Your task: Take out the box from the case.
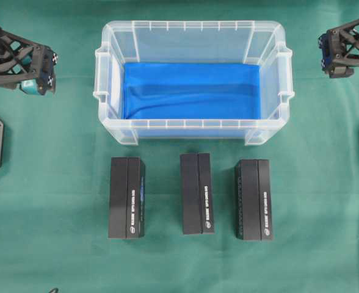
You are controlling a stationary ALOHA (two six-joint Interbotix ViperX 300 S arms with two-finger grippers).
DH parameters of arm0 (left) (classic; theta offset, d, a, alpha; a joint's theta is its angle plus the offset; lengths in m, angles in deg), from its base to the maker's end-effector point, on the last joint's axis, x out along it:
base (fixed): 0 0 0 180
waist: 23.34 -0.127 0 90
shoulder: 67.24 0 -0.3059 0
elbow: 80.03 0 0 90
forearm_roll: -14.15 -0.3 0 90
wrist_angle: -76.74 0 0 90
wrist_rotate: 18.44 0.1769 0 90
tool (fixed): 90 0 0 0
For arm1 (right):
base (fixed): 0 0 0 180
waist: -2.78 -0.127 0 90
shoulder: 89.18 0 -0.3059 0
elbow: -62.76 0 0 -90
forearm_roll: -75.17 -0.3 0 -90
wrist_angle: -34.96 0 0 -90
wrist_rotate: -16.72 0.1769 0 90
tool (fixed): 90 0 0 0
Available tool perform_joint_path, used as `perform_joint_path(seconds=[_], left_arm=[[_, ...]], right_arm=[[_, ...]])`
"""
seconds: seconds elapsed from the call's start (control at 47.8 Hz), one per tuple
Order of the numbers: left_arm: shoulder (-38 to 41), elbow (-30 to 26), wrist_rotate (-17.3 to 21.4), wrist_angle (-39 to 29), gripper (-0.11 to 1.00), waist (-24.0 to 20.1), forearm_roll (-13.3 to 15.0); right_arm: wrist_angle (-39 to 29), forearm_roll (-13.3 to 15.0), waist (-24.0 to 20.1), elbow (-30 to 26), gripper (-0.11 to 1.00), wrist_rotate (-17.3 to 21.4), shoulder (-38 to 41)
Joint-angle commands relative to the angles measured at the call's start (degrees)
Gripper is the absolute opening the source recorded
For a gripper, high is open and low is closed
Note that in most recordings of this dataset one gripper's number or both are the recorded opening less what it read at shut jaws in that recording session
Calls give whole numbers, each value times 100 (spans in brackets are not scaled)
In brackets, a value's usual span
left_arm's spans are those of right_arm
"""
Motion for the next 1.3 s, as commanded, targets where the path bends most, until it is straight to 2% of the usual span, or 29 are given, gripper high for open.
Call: perform_joint_path(seconds=[0.0,1.277], left_arm=[[-35,-70,0,18,93,9,-18],[-44,-62,0,18,93,9,-18]], right_arm=[[18,0,18,-62,90,0,-62],[132,0,18,-53,90,0,-18]])
